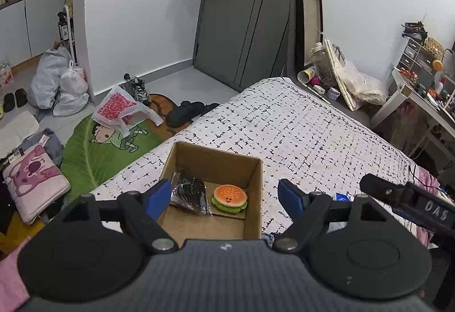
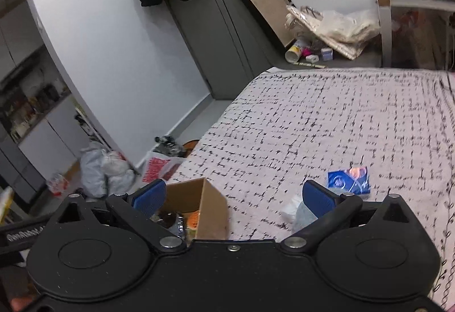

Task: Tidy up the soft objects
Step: 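Withdraw both tools from the box back over the bed, then close both tools on the blue fluffy plush with the pink face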

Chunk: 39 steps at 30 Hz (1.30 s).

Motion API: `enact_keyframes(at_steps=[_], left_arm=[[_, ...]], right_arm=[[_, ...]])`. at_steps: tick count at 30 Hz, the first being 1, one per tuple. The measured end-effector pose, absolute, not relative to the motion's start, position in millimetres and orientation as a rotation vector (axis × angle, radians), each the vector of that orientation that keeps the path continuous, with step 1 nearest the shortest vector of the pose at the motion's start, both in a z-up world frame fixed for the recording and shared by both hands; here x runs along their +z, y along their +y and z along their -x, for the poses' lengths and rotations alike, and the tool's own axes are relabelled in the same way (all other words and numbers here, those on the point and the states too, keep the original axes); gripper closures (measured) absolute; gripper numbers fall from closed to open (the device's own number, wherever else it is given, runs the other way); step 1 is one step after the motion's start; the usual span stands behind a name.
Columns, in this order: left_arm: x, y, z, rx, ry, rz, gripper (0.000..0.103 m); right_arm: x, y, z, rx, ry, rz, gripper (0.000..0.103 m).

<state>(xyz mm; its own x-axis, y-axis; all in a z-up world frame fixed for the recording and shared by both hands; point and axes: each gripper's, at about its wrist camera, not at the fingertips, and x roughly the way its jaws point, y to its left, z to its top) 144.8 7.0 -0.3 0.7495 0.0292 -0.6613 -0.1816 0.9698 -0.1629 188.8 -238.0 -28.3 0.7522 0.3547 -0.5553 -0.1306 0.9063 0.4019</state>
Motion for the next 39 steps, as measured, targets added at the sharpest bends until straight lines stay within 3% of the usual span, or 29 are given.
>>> enact_keyframes(at_steps=[14,39], left_arm=[[-3.1,-22.6,-139.7,0.114,0.748,0.235,0.022],[-36.8,-102.9,-154.0,0.1,0.787,0.315,0.027]], right_arm=[[-50.6,-305.8,-193.4,0.305,0.792,-0.57,0.0],[-75.0,-385.2,-198.1,0.218,0.806,-0.702,0.0]])
